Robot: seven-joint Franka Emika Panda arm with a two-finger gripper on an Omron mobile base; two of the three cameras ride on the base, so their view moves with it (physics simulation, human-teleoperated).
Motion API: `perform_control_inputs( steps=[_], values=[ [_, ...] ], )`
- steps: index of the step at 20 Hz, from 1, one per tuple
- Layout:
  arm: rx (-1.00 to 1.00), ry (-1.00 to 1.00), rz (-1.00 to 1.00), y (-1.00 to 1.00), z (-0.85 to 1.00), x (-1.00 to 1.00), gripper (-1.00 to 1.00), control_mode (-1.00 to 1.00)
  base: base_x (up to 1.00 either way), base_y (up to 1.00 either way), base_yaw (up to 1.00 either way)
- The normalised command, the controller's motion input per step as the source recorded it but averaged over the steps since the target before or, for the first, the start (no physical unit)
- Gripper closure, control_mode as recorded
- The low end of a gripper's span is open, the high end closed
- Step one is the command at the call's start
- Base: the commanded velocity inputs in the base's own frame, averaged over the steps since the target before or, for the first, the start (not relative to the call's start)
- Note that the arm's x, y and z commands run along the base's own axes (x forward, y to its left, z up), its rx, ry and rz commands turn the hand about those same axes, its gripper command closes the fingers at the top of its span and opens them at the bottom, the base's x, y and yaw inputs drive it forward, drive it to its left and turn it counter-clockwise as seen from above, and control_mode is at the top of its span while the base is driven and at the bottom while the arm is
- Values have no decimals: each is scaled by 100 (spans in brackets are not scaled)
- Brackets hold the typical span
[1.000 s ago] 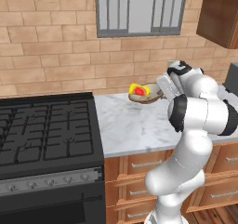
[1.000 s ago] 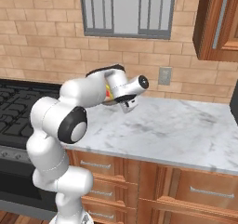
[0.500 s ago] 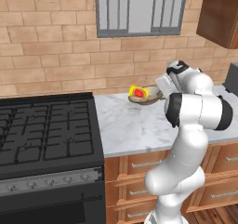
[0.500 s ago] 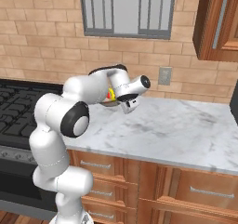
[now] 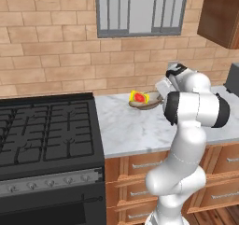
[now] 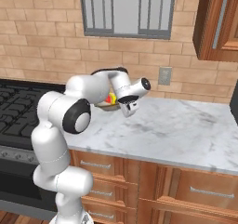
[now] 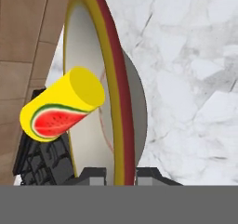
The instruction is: Place the cup inside the bowl on the dining table and move the bowl to any counter.
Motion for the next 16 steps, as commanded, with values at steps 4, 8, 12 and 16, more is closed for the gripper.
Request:
perform_control_inputs(
  steps=[4, 8, 12, 16],
  values=[
    [4, 0, 0, 0, -8, 0, 100, -100, 0, 0, 0],
    [7, 0, 0, 3, -20, 0, 100, -100, 0, 0, 0],
    [9, 0, 0, 7, -26, 0, 100, -100, 0, 0, 0],
    [9, 0, 0, 5, -15, 0, 100, -100, 0, 0, 0]
  ],
)
